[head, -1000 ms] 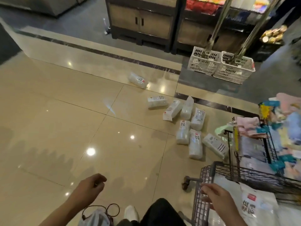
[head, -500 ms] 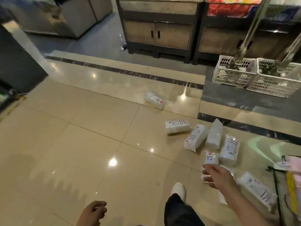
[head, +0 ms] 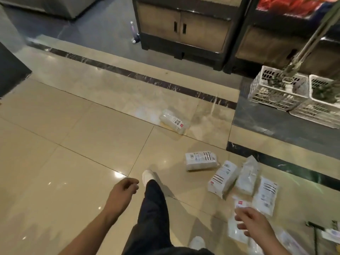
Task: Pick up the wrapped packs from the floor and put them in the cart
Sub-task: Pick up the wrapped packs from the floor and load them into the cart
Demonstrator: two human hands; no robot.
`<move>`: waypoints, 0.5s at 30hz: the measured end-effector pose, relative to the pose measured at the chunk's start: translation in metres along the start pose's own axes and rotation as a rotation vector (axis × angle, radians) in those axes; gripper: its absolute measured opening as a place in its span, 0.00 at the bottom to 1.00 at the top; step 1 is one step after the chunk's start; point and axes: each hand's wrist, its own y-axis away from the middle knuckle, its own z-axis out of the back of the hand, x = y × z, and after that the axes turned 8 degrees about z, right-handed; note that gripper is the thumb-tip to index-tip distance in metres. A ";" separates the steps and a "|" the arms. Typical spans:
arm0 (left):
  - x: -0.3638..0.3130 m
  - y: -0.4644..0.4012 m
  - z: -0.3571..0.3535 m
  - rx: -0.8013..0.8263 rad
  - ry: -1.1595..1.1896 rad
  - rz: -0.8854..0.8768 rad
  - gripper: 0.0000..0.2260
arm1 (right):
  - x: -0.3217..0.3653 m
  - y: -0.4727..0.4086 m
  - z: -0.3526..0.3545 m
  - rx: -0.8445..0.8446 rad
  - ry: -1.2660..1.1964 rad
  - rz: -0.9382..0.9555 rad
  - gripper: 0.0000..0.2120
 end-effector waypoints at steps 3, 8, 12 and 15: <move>-0.066 -0.074 0.011 0.095 -0.065 -0.044 0.06 | 0.014 -0.019 -0.011 -0.134 -0.011 -0.112 0.03; -0.162 -0.175 0.038 0.251 -0.276 -0.149 0.07 | 0.061 -0.055 -0.045 -0.132 -0.077 -0.275 0.05; -0.212 -0.246 0.057 0.272 -0.450 -0.183 0.09 | 0.127 -0.105 -0.088 -0.155 -0.056 -0.301 0.03; -0.230 -0.309 0.056 0.258 -0.540 -0.174 0.09 | 0.163 -0.167 -0.134 -0.148 -0.067 -0.301 0.04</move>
